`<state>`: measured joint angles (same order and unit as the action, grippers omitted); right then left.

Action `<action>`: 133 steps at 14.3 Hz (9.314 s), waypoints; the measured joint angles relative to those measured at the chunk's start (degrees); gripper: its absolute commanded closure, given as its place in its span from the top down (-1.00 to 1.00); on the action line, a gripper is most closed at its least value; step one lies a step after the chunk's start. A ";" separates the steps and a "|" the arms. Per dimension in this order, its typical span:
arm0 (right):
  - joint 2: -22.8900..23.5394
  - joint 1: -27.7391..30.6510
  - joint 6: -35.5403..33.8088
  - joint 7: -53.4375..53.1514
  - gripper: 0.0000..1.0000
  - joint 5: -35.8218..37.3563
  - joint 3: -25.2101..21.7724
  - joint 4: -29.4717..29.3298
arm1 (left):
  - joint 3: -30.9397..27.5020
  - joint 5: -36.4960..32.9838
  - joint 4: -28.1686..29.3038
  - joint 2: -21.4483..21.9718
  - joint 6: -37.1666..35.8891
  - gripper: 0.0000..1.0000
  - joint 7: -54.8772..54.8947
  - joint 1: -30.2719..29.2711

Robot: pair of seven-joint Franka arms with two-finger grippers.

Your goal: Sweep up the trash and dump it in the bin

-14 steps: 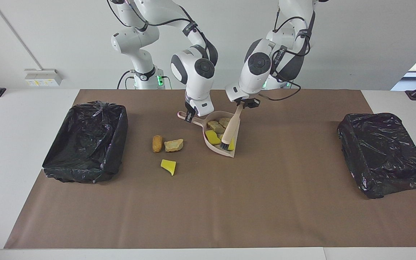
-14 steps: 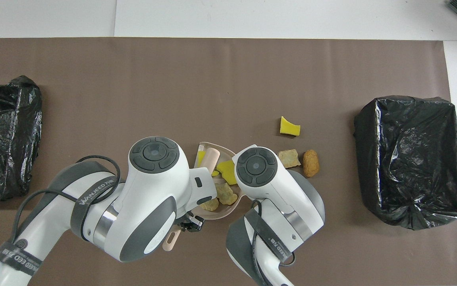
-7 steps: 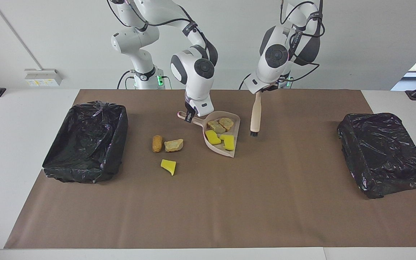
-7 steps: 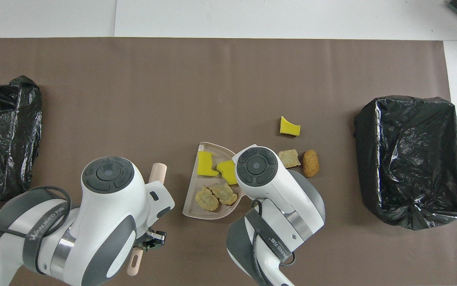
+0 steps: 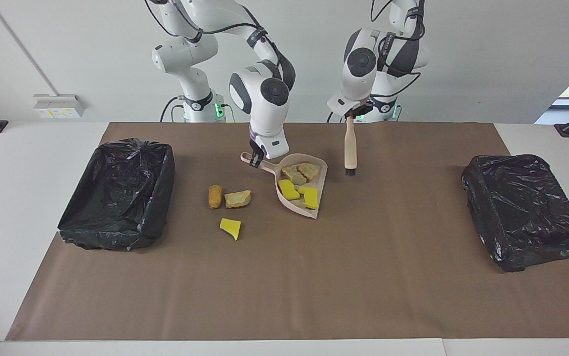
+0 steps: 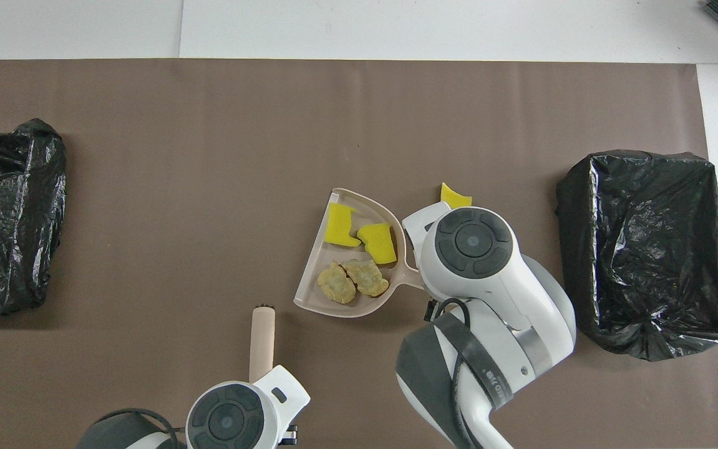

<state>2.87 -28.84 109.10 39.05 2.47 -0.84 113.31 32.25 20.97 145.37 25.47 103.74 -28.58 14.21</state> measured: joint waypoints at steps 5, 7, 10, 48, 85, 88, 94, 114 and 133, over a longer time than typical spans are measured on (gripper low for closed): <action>-2.97 12.80 -6.88 9.64 -1.00 -1.01 -0.64 -5.66 | 0.06 7.08 2.01 -0.11 3.40 -1.00 -1.17 5.25; -3.11 19.58 -10.48 15.58 -1.00 -1.68 -0.95 -8.65 | 0.06 8.88 2.64 -0.54 5.24 -1.00 -1.29 6.31; -2.92 31.63 -12.93 26.48 -1.00 -1.98 -1.29 -11.13 | 0.10 9.45 4.00 -1.91 9.43 -1.00 -1.32 7.20; -5.56 47.19 -5.67 58.86 -1.00 43.20 2.45 -14.53 | -23.70 -15.66 -40.33 -13.25 -11.15 1.00 25.35 -12.71; 33.93 1.58 3.86 -81.14 -1.00 -4.37 16.69 -37.53 | -26.35 -22.88 -62.50 -23.67 -23.55 1.00 31.28 -14.06; 35.26 1.29 4.83 -81.18 -1.00 -4.37 16.69 -37.60 | -26.26 -22.88 -62.22 -23.51 -23.72 1.00 31.28 -14.06; 35.25 1.36 5.55 -81.18 1.00 -4.37 16.54 -38.01 | -26.09 -22.88 -61.69 -23.11 -23.71 1.00 31.28 -14.05; -7.41 -15.86 10.96 -88.90 1.00 -26.05 17.66 14.52 | -10.71 -23.04 -51.18 -39.34 1.93 1.00 8.12 -9.13; 0.03 -18.18 27.56 -89.62 -0.31 -26.12 17.27 18.70 | -8.82 -35.43 -40.19 -45.62 20.28 -0.84 1.95 -3.63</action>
<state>2.90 -47.02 136.66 -50.57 -23.65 16.43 132.02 23.43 -14.46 105.18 -20.15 124.03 -26.64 10.59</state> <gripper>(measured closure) 0.282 0.687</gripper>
